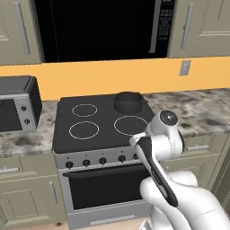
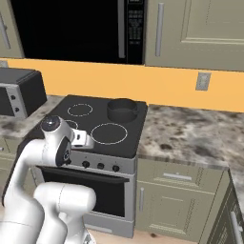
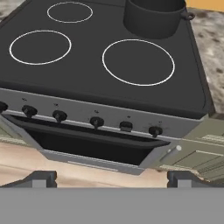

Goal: Move the pot and pan from the stove into the sink.

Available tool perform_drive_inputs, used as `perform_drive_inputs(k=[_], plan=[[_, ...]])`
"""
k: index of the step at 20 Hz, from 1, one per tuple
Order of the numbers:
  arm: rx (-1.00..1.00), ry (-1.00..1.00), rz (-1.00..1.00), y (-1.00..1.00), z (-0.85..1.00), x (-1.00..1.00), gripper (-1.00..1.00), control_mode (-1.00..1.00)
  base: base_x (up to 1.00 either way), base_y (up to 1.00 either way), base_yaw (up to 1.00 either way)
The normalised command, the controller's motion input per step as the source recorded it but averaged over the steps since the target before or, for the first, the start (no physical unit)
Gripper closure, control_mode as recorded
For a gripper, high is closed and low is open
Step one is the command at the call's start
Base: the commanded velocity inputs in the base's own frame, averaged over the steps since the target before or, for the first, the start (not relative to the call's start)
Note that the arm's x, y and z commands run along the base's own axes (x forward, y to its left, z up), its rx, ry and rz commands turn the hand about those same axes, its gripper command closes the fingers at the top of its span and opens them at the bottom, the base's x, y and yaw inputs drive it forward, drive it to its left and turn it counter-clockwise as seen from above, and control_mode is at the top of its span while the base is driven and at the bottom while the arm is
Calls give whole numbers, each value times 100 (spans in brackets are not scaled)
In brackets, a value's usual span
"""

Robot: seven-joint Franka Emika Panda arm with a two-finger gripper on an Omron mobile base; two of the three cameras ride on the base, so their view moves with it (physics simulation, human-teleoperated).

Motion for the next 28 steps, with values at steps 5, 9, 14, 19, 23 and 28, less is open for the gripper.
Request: perform_drive_inputs(k=[5,9,14,19,23,28], plan=[[4,18,0,-15,14,83,-100,-100,0,0,0],[2,17,0,-8,14,89,-100,-100,0,0,0],[0,15,-1,0,23,88,-100,-100,0,0,0],[0,13,-1,0,37,69,-100,-100,0,0,0],[0,5,1,0,29,21,-100,-100,0,0,0],[-1,-13,1,0,0,-8,-100,-100,0,0,0]])
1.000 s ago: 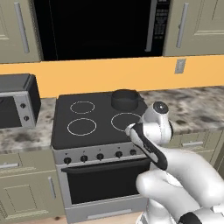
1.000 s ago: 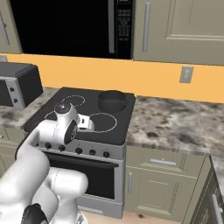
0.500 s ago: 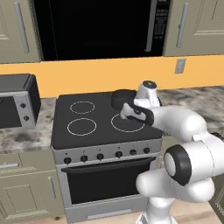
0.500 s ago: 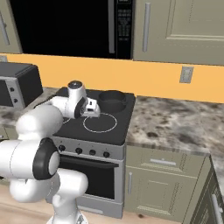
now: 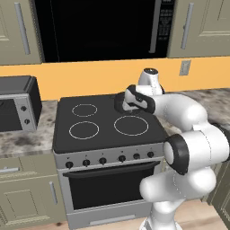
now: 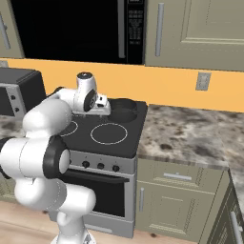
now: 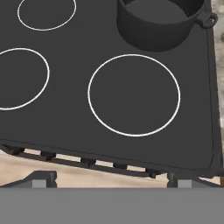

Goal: Move the pot and pan from the stove into the sink.

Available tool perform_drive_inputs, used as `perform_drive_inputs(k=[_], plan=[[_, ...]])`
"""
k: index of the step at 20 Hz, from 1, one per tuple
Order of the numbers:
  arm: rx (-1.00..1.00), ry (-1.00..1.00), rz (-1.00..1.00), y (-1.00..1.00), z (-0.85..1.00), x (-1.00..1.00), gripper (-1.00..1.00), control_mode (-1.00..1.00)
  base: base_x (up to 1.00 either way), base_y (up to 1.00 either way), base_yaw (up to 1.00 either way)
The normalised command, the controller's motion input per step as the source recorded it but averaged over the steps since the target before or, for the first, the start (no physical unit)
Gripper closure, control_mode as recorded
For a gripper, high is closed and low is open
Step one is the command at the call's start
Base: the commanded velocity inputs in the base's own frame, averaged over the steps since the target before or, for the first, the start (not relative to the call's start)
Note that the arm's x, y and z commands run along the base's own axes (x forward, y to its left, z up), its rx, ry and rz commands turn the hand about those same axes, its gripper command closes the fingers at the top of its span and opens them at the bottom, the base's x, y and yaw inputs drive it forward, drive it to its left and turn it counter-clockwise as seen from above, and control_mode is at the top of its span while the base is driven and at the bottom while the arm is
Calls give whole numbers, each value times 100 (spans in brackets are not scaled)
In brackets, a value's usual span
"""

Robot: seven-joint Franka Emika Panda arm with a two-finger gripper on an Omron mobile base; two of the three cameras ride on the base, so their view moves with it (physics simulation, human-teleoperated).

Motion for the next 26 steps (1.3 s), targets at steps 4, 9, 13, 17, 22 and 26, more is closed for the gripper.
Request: perform_drive_inputs(k=[4,9,13,17,22,26], plan=[[-1,-24,3,-2,0,-3,-100,-100,0,0,0],[-1,-24,2,-7,0,9,-100,-100,0,0,0],[0,-10,0,-8,0,50,-100,-100,0,0,0],[0,0,0,-6,0,77,-100,-100,0,0,0],[0,1,0,-7,0,83,-100,-100,0,0,0],[0,2,1,-6,0,66,-100,-100,0,0,0]])
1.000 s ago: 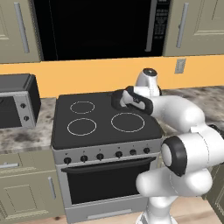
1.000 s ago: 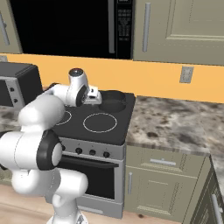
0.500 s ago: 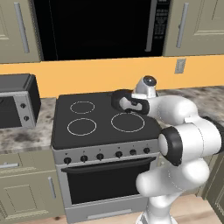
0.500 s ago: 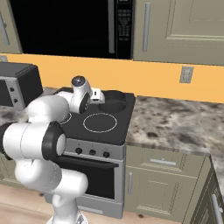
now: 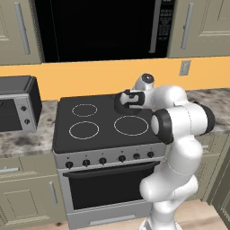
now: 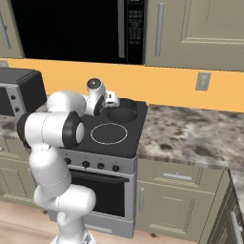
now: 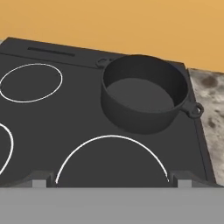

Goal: Move the pot and pan from the stove into the sink.

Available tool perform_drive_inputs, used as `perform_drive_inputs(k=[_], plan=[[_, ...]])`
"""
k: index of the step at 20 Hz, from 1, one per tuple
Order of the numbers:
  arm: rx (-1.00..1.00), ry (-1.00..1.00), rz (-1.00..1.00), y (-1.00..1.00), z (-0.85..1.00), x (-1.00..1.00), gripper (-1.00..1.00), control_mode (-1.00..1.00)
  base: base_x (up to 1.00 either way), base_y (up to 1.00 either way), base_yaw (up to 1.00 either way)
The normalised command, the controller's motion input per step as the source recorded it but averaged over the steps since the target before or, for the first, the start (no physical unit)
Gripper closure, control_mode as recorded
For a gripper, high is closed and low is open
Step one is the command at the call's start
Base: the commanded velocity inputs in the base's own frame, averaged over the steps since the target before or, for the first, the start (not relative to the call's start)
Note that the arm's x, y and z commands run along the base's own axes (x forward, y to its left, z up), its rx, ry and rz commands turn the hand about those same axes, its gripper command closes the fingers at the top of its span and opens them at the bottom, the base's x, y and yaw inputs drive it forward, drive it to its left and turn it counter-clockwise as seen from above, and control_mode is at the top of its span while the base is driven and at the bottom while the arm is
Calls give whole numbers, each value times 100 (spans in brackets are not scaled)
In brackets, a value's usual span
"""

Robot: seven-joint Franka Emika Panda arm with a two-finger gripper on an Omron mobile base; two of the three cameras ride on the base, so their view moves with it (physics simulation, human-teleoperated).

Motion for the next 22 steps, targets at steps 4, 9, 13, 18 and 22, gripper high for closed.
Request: perform_drive_inputs(k=[4,9,13,18,22], plan=[[-1,1,1,-1,-1,17,-100,-100,0,0,0],[-1,5,3,0,0,22,-100,-100,0,0,0],[-5,9,10,0,-7,16,-100,-100,0,0,0],[-9,8,11,0,-14,10,-100,-100,0,0,0],[-9,1,9,0,-18,3,-100,-100,0,0,0]])
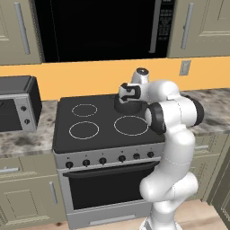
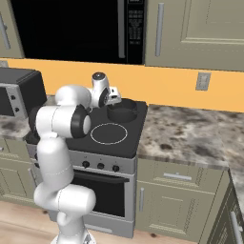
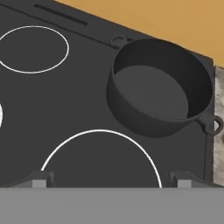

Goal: Move the pot and pan from the stove into the sink.

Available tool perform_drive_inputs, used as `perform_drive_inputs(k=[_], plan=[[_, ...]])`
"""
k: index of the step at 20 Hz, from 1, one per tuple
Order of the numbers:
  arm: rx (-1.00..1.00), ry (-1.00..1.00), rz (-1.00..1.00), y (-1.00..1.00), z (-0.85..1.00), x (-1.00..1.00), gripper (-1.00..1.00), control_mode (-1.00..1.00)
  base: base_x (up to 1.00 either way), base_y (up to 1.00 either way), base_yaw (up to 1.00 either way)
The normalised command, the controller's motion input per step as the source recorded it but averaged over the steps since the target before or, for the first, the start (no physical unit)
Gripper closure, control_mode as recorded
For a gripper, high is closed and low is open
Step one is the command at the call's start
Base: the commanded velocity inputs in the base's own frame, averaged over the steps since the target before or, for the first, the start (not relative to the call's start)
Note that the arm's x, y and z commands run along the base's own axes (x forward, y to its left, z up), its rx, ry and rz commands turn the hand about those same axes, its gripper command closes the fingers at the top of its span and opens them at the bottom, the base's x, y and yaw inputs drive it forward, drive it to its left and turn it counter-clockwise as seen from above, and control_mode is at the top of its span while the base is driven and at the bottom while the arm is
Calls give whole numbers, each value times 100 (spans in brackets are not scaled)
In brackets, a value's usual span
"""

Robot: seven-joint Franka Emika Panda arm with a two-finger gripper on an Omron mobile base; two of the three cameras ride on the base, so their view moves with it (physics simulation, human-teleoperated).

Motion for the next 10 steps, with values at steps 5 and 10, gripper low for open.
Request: perform_drive_inputs(k=[5,10], plan=[[-7,0,9,0,-18,2,-100,-100,0,0,0],[0,0,1,0,-1,0,-100,-100,0,0,0]])
